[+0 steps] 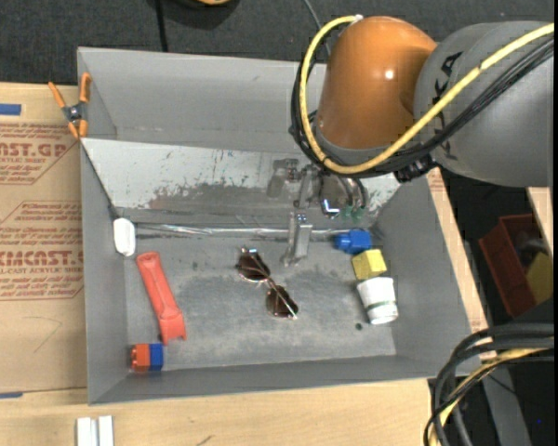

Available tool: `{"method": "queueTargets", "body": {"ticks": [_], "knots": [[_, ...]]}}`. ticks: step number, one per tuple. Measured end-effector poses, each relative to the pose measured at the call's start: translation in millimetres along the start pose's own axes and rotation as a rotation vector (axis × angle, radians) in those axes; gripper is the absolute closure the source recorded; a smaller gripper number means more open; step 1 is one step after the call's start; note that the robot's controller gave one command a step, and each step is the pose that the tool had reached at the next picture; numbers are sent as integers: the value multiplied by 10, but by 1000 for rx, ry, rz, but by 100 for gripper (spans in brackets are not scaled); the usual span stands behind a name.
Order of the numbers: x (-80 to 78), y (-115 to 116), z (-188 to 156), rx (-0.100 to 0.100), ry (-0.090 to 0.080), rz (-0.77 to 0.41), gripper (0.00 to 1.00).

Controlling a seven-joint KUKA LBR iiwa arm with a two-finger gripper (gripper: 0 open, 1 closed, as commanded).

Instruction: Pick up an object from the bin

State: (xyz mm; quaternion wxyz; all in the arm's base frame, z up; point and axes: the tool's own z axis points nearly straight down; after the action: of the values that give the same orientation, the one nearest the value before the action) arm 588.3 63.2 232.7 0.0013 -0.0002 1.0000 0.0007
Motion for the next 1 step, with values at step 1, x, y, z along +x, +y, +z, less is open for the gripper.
{"method": "queueTargets", "body": {"ticks": [1], "knots": [[0, 0, 0, 0, 0, 0, 0]]}}
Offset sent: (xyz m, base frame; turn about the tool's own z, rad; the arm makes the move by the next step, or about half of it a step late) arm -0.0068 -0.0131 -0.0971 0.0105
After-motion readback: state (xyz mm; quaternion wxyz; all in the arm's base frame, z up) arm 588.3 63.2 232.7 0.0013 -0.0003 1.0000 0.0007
